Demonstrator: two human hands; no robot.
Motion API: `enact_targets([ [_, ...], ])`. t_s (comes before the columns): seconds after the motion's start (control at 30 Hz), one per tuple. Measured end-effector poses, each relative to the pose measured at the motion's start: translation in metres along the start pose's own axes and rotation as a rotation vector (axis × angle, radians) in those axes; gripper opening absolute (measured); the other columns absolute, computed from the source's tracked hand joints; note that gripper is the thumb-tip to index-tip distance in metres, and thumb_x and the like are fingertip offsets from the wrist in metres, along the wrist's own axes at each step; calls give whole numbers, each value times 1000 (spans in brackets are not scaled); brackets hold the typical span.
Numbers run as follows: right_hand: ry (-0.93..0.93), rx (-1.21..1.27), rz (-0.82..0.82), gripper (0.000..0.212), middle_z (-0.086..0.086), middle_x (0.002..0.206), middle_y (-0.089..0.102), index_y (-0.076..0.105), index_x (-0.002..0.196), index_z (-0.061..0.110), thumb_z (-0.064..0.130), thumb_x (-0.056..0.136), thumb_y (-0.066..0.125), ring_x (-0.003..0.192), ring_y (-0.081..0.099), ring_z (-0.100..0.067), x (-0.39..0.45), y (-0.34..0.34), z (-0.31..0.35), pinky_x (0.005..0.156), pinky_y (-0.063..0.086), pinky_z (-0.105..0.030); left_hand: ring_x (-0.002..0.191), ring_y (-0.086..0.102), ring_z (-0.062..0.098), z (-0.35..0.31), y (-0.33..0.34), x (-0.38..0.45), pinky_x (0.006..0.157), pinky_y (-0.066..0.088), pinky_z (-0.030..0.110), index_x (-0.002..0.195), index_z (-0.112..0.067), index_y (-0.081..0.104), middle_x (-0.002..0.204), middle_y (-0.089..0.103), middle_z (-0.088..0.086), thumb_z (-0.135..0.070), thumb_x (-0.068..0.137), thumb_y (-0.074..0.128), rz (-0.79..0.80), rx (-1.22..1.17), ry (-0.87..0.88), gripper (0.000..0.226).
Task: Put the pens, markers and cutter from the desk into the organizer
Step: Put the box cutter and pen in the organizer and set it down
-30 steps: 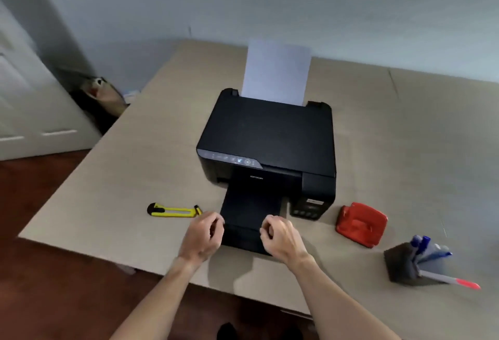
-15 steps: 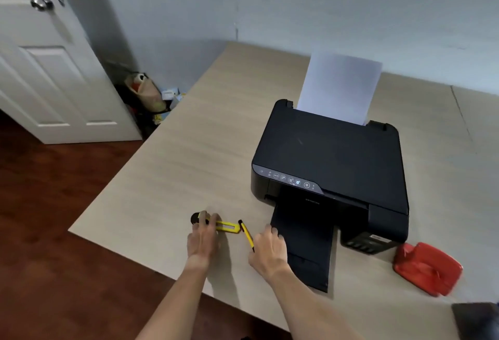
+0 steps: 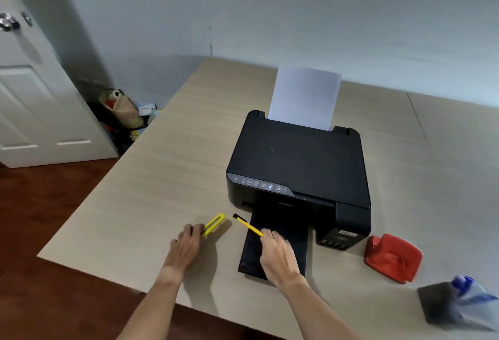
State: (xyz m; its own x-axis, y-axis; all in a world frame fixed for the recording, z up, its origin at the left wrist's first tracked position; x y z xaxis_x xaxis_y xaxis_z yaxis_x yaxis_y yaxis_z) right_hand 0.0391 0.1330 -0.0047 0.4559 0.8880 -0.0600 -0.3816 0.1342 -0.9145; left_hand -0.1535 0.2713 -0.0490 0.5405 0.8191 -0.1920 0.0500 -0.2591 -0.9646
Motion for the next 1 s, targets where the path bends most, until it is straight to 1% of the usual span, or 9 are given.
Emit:
enact_targets([
  [0.1, 52, 79, -26, 35, -5, 94, 63, 50, 117, 13, 1, 89, 34, 81, 58, -25, -23, -21, -42, 77, 42, -33, 86, 62, 31, -36, -23, -9, 74, 51, 43, 122, -20, 49, 107, 53, 6, -23, 97, 37, -48, -283, 119, 28],
  [0.2, 93, 97, -88, 25, 10, 70, 51, 45, 100, 22, 2, 89, 35, 58, 40, -14, -52, -48, -91, 71, 34, -30, 83, 60, 21, -78, -41, -18, 73, 50, 37, 110, -25, 53, 101, 58, -4, -38, 93, 25, -99, -433, 243, 36],
  [0.27, 126, 99, -163, 20, 12, 66, 49, 45, 94, 24, 6, 90, 38, 58, 41, -14, -75, -69, -126, 71, 36, -32, 79, 59, 20, -110, -41, -21, 70, 50, 38, 103, -27, 53, 94, 59, -5, -40, 91, 26, -62, -446, 338, 32],
  [0.33, 181, 118, -251, 16, 7, 73, 60, 51, 97, 22, 8, 91, 45, 68, 52, -16, -101, -94, -157, 73, 39, -32, 78, 59, 18, -145, -37, -23, 71, 49, 36, 102, -29, 52, 92, 60, -8, -41, 91, 29, -27, -446, 411, 27],
  [0.47, 347, 161, -476, 20, -1, 82, 71, 57, 106, 14, 4, 89, 59, 67, 53, -14, -159, -148, -213, 71, 41, -35, 73, 56, 5, -233, -25, -34, 67, 42, 14, 101, -31, 52, 86, 59, -12, -27, 97, 46, 88, -471, 613, 8],
  [0.6, 586, 176, -572, 16, -1, 84, 71, 55, 98, 20, 7, 89, 58, 80, 60, -30, -220, -176, -280, 71, 37, -35, 77, 57, 2, -320, -15, -49, 66, 42, 10, 104, -29, 60, 92, 63, -12, -27, 99, 49, 192, -557, 719, 12],
  [0.7, 609, 169, -671, 25, 21, 65, 57, 50, 87, 33, 9, 87, 57, 64, 53, 1, -256, -197, -308, 70, 37, -32, 76, 55, 1, -379, -11, -58, 67, 40, 11, 106, -17, 62, 87, 61, -10, -37, 94, 53, 179, -639, 780, 25],
  [0.87, 642, 179, -723, 21, 18, 65, 57, 62, 80, 18, -2, 79, 69, 64, 54, -1, -277, -210, -339, 65, 40, -12, 77, 56, 0, -451, -6, -78, 66, 40, 8, 115, -20, 57, 98, 61, -8, -25, 96, 53, 212, -633, 851, 19],
  [1.0, 713, 251, -694, 10, 10, 64, 63, 67, 77, 18, 10, 80, 72, 61, 56, -11, -264, -210, -359, 58, 40, -19, 76, 51, 3, -492, -8, -90, 70, 35, -1, 109, -18, 62, 96, 56, -6, -16, 91, 55, 181, -611, 900, 19],
])
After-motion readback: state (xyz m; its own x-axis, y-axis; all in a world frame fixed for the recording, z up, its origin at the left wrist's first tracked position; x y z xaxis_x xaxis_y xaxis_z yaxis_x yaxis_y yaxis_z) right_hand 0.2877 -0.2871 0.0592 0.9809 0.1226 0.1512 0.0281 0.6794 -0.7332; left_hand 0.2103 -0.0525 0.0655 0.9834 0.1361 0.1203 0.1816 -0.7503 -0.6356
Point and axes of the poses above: each hand's wrist, its own x-axis towards the middle knuckle, its own y-axis out of the palm, z = x × y, the point moved 8 cm from there along x, towards the middle knuckle
